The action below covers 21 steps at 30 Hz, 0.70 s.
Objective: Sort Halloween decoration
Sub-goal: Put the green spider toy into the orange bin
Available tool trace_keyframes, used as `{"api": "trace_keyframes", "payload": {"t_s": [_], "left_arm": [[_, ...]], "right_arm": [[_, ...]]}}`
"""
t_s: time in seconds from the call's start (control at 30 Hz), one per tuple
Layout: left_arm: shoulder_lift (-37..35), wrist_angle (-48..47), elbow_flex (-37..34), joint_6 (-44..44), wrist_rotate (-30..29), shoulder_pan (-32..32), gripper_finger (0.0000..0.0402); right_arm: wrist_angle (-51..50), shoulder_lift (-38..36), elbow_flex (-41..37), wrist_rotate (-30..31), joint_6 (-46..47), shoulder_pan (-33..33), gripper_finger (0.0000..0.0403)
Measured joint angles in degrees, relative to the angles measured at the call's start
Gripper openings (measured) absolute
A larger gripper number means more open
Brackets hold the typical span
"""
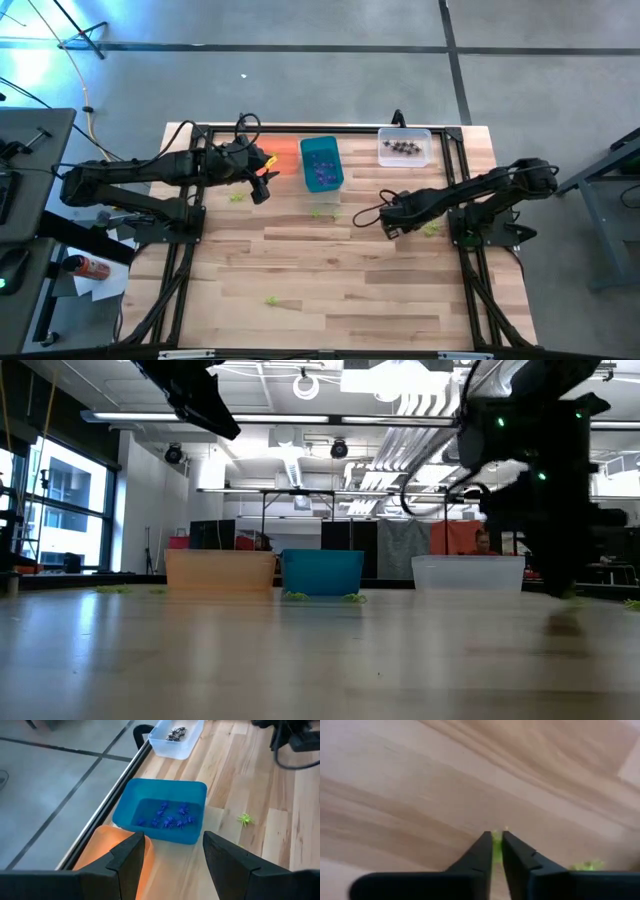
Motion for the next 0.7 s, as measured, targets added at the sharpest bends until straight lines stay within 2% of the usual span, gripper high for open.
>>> {"api": "trace_keyframes", "payload": {"t_s": [0.1, 0.33, 0.43, 0.6, 0.7], "left_arm": [[0.00, 0.11, 0.02, 0.30, -0.41, 0.04, 0.0188], [0.00, 3.88, 0.03, 0.33, 0.47, 0.57, 0.0188], [0.00, 7.71, 0.04, 0.32, 4.29, 1.41, 0.0188], [0.56, 15.70, 0.07, 1.38, 12.82, 3.14, 0.0188], [1.27, 21.98, 0.07, 3.34, 17.74, 4.05, 0.0188]], "right_arm": [[0.91, -2.11, 1.76, 1.10, -2.95, -0.02, 0.0005], [4.17, -10.64, 5.48, 2.76, -14.72, -1.35, 0.0002], [13.52, -15.88, 5.95, 4.08, -22.46, -2.65, 0.0001], [36.69, -22.81, 5.91, 2.74, -36.87, -5.21, 0.0001], [51.01, -24.36, 5.91, -2.34, -44.22, -7.29, 0.0001]]}}
